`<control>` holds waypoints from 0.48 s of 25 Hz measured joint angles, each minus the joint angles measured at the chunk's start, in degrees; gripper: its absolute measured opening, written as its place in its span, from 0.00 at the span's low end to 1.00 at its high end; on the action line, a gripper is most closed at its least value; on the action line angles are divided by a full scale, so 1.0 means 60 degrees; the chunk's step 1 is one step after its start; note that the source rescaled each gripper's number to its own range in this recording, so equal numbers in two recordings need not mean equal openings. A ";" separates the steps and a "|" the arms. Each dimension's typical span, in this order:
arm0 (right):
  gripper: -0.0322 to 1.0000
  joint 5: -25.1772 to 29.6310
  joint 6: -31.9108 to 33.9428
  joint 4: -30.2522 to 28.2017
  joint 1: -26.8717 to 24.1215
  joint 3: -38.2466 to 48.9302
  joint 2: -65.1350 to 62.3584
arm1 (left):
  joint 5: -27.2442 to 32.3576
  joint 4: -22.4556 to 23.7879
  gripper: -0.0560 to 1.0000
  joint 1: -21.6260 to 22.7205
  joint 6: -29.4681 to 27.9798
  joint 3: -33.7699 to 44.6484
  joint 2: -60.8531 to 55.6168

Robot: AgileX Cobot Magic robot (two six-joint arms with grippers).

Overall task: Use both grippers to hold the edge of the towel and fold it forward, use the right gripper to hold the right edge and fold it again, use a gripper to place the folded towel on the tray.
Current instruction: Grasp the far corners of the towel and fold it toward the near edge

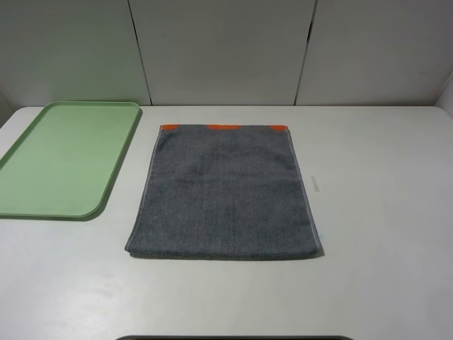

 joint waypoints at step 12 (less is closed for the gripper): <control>1.00 -0.0207 -0.1558 0.1367 0.0785 -0.0900 0.2428 | -0.0021 0.0000 1.00 -0.0090 0.0663 -0.0211 0.1304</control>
